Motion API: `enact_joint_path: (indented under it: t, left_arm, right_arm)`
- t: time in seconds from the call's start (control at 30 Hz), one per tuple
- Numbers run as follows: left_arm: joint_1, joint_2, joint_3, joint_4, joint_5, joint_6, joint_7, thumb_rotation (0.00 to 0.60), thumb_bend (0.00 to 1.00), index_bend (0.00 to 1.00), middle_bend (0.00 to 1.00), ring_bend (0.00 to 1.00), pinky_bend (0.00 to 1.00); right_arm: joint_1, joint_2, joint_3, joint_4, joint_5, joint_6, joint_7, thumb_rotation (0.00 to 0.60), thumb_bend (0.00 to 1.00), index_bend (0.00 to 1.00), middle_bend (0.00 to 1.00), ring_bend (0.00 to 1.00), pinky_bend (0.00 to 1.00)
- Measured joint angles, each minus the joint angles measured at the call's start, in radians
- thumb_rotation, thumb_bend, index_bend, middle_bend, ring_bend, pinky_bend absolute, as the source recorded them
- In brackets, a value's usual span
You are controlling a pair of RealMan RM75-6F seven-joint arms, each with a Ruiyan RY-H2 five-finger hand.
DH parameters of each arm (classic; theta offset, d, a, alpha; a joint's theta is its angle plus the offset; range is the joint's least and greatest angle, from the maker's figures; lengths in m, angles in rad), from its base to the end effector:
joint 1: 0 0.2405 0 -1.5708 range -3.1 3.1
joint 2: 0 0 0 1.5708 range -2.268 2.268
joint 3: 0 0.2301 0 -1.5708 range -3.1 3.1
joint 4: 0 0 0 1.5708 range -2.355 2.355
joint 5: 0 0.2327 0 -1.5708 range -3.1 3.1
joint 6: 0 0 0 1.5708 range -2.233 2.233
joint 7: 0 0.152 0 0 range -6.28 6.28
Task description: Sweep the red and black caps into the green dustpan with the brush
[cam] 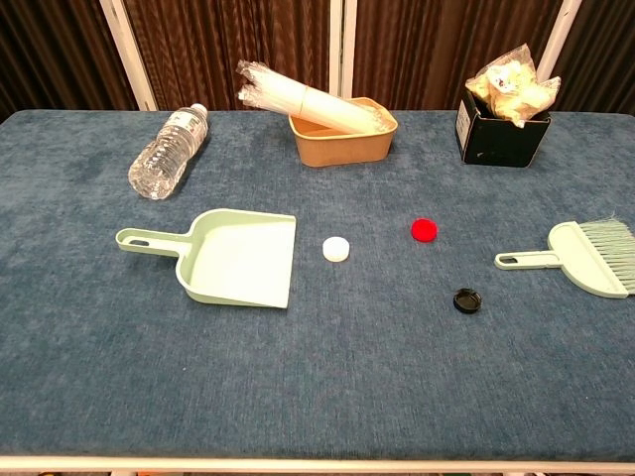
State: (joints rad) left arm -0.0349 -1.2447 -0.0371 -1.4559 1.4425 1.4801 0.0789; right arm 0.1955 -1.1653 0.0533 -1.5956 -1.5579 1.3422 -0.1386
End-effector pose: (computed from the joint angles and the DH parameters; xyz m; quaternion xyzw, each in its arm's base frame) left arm -0.3331 0.1708 0.1050 -0.5879 -0.3883 -0.3252 0.6308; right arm -0.2718 -0.2190 0.0916 0.6804 -0.3405 0.3574 0.5417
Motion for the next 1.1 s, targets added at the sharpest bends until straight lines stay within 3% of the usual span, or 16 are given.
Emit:
enact_joint_path:
  t: [0.27,0.47,0.77,1.1]
  left_arm:
    - [0.001,-0.002,0.001,0.01,0.0,0.001,-0.016,0.6,0.09,0.12,0.07,0.02,0.01]
    - [0.002,-0.007,0.003,0.018,-0.005,-0.008,-0.027,0.6,0.09,0.12,0.07,0.02,0.01]
    - [-0.002,-0.014,0.004,0.03,-0.006,-0.016,-0.038,0.6,0.09,0.12,0.07,0.02,0.01]
    - [-0.005,-0.02,0.004,0.044,-0.008,-0.024,-0.048,0.6,0.09,0.12,0.07,0.02,0.01]
  right_arm:
    - [0.158,-0.132,0.05,0.057,0.101,-0.227,-0.22,0.6,0.16,0.31,0.34,0.03,0.0]
    - [0.241,-0.245,0.056,0.171,0.145,-0.321,-0.284,0.6,0.16,0.36,0.34,0.04,0.0]
    - [0.275,-0.344,0.033,0.302,0.167,-0.349,-0.327,0.6,0.16,0.43,0.38,0.08,0.0]
    - [0.304,-0.413,0.018,0.381,0.181,-0.368,-0.355,0.6,0.17,0.43,0.4,0.09,0.0]
